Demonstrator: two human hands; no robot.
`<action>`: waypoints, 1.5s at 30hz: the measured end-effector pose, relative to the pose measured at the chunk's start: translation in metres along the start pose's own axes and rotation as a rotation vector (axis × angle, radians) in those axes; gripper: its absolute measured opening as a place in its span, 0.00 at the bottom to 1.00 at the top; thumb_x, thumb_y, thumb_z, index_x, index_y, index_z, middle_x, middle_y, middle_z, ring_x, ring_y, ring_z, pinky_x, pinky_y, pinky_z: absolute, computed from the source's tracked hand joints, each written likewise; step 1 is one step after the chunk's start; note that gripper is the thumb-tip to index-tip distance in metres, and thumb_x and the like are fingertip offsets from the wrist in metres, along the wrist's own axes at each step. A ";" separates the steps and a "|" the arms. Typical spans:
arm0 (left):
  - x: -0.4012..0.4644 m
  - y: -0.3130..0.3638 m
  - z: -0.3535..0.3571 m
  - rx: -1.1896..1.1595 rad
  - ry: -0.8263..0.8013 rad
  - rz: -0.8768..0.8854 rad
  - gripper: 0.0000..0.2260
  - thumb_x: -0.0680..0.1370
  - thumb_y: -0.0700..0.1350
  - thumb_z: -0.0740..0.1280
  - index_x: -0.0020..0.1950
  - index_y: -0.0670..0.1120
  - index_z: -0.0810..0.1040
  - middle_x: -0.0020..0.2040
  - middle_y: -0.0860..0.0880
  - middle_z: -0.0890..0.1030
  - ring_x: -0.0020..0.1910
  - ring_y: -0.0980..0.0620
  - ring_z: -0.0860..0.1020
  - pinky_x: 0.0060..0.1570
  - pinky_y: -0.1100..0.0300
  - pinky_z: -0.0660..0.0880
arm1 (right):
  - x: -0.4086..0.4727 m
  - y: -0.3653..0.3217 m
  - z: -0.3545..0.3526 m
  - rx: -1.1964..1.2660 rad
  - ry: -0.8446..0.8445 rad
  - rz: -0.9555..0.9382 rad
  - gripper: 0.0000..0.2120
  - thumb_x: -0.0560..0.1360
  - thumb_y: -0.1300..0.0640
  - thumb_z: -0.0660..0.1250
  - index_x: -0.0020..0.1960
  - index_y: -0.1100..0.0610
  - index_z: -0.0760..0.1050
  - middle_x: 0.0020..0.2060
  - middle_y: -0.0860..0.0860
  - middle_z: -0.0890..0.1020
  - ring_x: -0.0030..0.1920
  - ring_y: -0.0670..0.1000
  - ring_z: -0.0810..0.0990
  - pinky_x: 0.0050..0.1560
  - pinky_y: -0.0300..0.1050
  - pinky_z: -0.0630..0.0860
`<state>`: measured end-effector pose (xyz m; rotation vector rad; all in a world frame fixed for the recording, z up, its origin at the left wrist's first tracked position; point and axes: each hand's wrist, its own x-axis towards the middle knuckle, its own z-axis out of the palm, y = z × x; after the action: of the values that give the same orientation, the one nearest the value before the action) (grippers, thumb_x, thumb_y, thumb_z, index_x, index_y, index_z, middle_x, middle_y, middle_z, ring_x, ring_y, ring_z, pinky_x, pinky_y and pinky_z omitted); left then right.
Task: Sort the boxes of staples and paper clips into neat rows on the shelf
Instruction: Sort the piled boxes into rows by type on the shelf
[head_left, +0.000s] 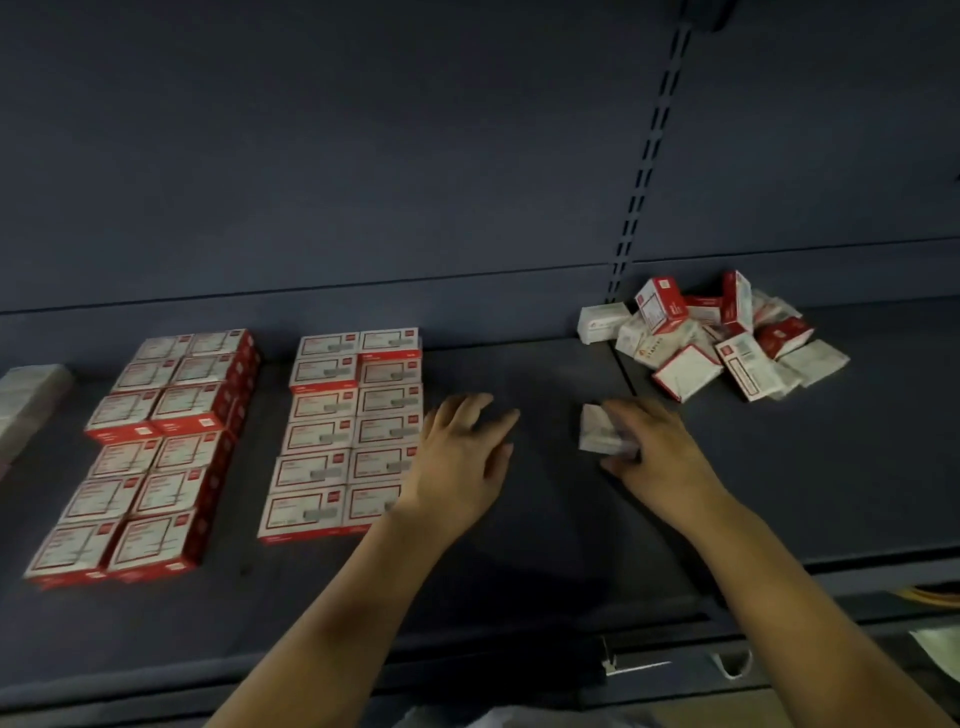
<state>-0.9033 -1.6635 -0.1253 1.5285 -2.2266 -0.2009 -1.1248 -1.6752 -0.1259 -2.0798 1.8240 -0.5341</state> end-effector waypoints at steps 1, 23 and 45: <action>-0.001 0.005 0.002 -0.015 0.002 0.006 0.17 0.75 0.48 0.61 0.62 0.45 0.78 0.61 0.42 0.76 0.59 0.39 0.74 0.54 0.40 0.74 | -0.001 0.003 0.000 0.056 0.041 -0.024 0.27 0.66 0.66 0.73 0.64 0.59 0.73 0.58 0.58 0.74 0.60 0.61 0.71 0.56 0.47 0.68; -0.065 -0.043 -0.078 -0.721 0.348 -0.239 0.28 0.69 0.33 0.73 0.57 0.61 0.71 0.48 0.56 0.77 0.50 0.58 0.78 0.51 0.64 0.77 | -0.029 -0.153 0.024 1.088 -0.249 -0.057 0.17 0.70 0.47 0.65 0.59 0.45 0.73 0.54 0.46 0.81 0.54 0.45 0.79 0.49 0.41 0.77; -0.148 -0.224 -0.174 -0.669 0.239 -0.061 0.22 0.67 0.50 0.74 0.59 0.51 0.75 0.54 0.55 0.76 0.55 0.54 0.77 0.54 0.52 0.77 | -0.022 -0.326 0.124 1.246 -0.241 -0.186 0.30 0.56 0.50 0.79 0.55 0.54 0.77 0.51 0.52 0.83 0.55 0.52 0.80 0.49 0.40 0.77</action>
<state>-0.5939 -1.5922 -0.0878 1.1709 -1.6808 -0.6667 -0.7843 -1.6108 -0.0814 -1.3090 0.7440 -1.0468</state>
